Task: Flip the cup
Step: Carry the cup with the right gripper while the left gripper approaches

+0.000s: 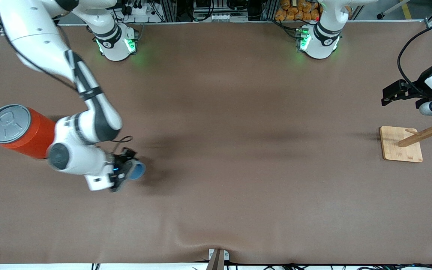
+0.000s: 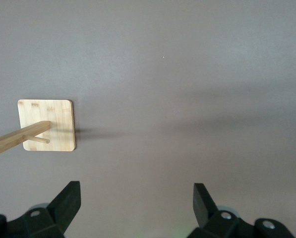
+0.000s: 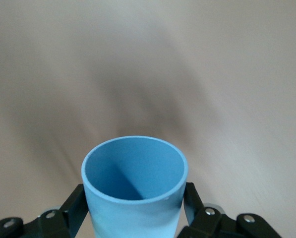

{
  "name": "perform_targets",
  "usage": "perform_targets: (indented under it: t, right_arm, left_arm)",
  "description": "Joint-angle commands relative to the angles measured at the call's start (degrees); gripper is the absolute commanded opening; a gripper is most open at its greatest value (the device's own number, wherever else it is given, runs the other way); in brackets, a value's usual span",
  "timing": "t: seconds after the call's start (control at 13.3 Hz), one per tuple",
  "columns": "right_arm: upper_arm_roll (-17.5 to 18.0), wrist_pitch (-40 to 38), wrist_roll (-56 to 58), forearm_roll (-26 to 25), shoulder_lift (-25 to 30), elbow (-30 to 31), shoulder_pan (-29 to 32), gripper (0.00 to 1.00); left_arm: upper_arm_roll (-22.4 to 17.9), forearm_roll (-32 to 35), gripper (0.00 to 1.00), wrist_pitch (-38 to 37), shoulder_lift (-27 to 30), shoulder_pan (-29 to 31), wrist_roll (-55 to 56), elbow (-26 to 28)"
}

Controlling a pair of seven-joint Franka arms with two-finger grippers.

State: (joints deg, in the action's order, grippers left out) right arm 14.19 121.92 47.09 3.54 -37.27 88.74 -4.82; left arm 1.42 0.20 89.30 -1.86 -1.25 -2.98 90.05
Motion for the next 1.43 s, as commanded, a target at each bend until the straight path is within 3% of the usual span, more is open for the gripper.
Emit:
perform_targets:
  t: [0.0, 0.38, 0.53, 0.6, 0.68, 0.75, 0.98, 1.35]
  right_arm:
    - [-0.1, 4.4, 2.8, -1.4, 0.4, 0.9, -7.8, 0.33]
    - [-0.2, 10.5, 2.9, -10.0, -1.8, 0.7, -19.6, 0.33]
    - [-0.6, 11.2, 2.4, -10.5, -4.3, 0.4, -22.6, 0.42]
    - [-1.0, 13.3, 2.1, -11.4, -5.7, 0.1, -23.6, 0.6]
    - [-1.3, 15.5, 2.0, -11.7, -6.7, 0.1, -24.0, 0.96]
    - [-1.3, 16.3, 2.2, -11.9, -7.0, 0.1, -24.0, 1.0]
    - [-1.3, 16.2, 2.0, -14.1, -6.5, -0.3, -24.1, 1.0]
    - [-0.4, 9.7, 2.0, -12.0, -3.5, -2.6, -23.3, 1.0]
  left_arm:
    - [0.3, 0.2, 1.0, -1.1, -0.9, 0.1, -1.2, -1.3]
    - [0.6, 0.0, 1.0, -2.1, -1.8, -0.3, -1.2, -0.8]
    - [0.6, -2.6, 1.0, -3.5, -2.6, 0.0, -1.2, -0.8]
    - [0.5, -4.7, 1.0, -4.3, -3.7, 0.5, -1.2, -0.9]
    - [0.4, -6.2, 1.0, -4.3, -4.4, 0.6, -1.2, -0.8]
    - [0.5, -6.7, 1.0, -4.3, -5.4, 0.6, -1.2, -0.9]
    - [0.5, -12.0, 1.0, -4.3, -9.6, -0.2, -1.2, -1.0]
    - [0.6, -24.1, 1.0, -4.0, -15.5, -0.5, -1.0, -1.2]
